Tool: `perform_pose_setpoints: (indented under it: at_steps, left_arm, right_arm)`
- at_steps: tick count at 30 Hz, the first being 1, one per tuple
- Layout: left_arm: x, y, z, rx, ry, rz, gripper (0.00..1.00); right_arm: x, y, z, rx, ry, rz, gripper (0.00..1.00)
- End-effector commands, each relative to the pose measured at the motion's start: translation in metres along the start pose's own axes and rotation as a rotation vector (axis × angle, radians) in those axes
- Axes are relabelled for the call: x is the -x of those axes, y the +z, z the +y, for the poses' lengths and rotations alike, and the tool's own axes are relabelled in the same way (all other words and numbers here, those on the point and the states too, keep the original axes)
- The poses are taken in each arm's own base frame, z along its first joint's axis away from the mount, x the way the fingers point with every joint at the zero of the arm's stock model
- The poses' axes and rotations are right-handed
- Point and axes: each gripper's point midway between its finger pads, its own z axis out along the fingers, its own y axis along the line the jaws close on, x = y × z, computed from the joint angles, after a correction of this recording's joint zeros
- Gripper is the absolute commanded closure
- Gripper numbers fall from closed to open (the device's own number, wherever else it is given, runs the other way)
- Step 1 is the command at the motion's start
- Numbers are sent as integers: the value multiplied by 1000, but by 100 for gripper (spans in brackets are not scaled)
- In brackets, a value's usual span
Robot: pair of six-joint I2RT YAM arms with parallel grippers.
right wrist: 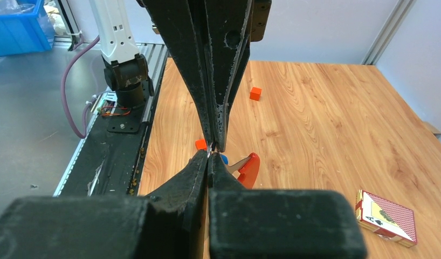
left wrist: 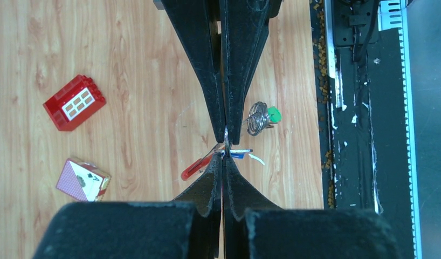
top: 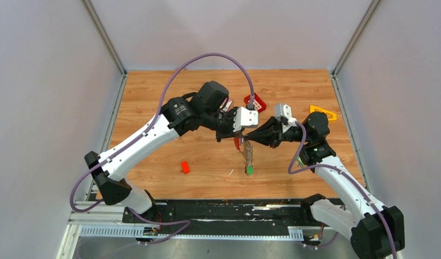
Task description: Put the keys on the keyring
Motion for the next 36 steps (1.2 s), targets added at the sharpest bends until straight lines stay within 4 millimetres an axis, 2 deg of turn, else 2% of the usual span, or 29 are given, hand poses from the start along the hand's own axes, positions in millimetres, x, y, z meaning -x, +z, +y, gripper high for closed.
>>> perform_pose_setpoints:
  at_steps: [1, 16, 26, 36]
  left_arm:
    - [15, -8, 3, 16, 19, -36, 100]
    - [6, -15, -9, -23, -15, 4, 100]
    - [6, -9, -21, -106, -111, 35, 100]
    - [-4, -3, -31, -156, -226, 85, 100]
  right_arm:
    - [15, 0, 4, 23, -83, -3, 100]
    - [10, 0, -9, -45, -108, 25, 100]
    - [2, 1, -9, -58, -193, 69, 100]
    - [-3, -3, -10, -79, -271, 110, 98]
